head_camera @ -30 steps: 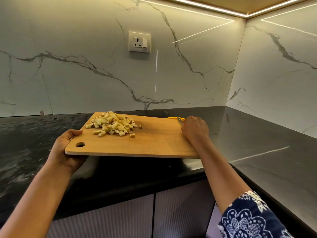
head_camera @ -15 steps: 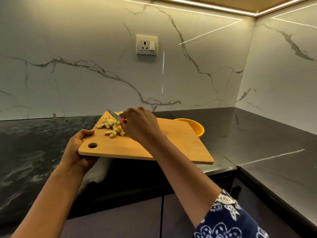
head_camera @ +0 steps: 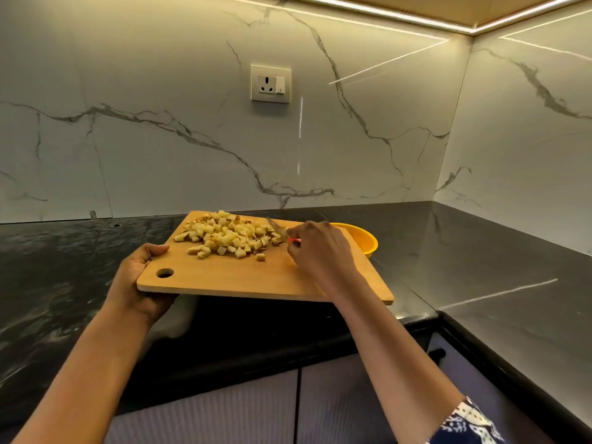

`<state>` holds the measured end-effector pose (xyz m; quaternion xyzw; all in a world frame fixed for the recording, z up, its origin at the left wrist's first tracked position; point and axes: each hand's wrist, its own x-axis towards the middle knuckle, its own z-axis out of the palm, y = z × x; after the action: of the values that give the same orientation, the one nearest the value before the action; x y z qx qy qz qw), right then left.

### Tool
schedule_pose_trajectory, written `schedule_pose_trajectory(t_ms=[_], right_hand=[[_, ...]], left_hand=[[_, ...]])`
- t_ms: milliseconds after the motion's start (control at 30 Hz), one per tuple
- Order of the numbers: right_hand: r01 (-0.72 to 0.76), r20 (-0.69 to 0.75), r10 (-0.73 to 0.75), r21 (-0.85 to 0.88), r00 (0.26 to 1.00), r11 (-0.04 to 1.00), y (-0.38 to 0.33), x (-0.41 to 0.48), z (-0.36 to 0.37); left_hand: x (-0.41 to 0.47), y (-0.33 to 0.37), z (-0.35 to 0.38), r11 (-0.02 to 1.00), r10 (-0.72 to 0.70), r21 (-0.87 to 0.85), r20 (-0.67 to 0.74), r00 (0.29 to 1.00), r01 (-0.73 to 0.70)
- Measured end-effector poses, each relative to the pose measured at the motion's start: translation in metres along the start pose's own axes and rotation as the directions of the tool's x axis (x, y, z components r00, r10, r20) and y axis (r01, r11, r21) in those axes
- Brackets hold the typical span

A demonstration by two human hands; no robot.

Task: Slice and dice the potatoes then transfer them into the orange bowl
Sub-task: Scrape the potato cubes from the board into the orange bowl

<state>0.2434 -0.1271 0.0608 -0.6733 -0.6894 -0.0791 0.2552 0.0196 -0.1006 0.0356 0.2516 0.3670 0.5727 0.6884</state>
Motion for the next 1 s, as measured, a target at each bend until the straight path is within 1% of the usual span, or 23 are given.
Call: schedule_pose_trajectory(t_ms=[67,133,200,267,333,400,600,733,900,967,1000], right_hand=[[-0.038,-0.036,0.039,0.019,0.999,0.999,0.007,-0.003,-0.005],[-0.036,-0.085,0.038,0.032,0.996,0.999,0.003,-0.004,-0.007],[0.009,-0.108,-0.003,0.052,0.994,0.999,-0.01,-0.004,-0.005],[0.079,-0.087,-0.073,0.068,0.993,0.995,-0.027,-0.008,0.001],[0.146,-0.062,-0.143,0.047,0.988,0.988,-0.038,-0.013,0.008],[0.168,-0.044,-0.167,0.004,0.985,0.986,-0.037,-0.016,0.011],[0.149,0.01,-0.149,-0.078,0.989,0.986,-0.012,-0.012,0.005],[0.086,0.044,-0.081,-0.111,0.996,0.99,0.014,-0.013,-0.001],[-0.015,-0.01,0.014,-0.104,1.0,0.994,0.031,-0.013,-0.007],[-0.023,-0.058,0.018,-0.081,0.998,0.996,0.026,-0.015,-0.008],[-0.002,-0.076,-0.002,-0.054,0.997,0.999,0.02,-0.016,-0.008]], left_hand=[[0.001,0.0,0.002,1.0,0.001,0.01,-0.002,1.0,-0.001],[0.0,-0.002,0.006,1.0,0.008,0.025,0.001,1.0,-0.008],[-0.001,-0.003,0.009,0.999,0.007,0.035,0.002,1.0,-0.007],[0.0,-0.005,0.012,0.999,0.0,0.037,-0.011,1.0,0.0],[-0.001,-0.006,0.014,0.999,-0.005,0.039,-0.019,1.0,0.006],[-0.002,-0.008,0.015,0.999,-0.003,0.047,-0.026,1.0,0.005],[-0.006,-0.01,0.016,0.999,0.007,0.05,-0.057,0.998,-0.004],[-0.004,-0.008,0.015,0.998,-0.005,0.058,-0.073,0.997,0.009],[-0.004,-0.009,0.015,0.999,0.003,0.045,-0.048,0.999,-0.001],[-0.004,-0.009,0.016,0.999,0.003,0.036,-0.039,0.999,-0.002],[-0.003,-0.009,0.015,0.999,0.004,0.033,-0.039,0.999,-0.002]])
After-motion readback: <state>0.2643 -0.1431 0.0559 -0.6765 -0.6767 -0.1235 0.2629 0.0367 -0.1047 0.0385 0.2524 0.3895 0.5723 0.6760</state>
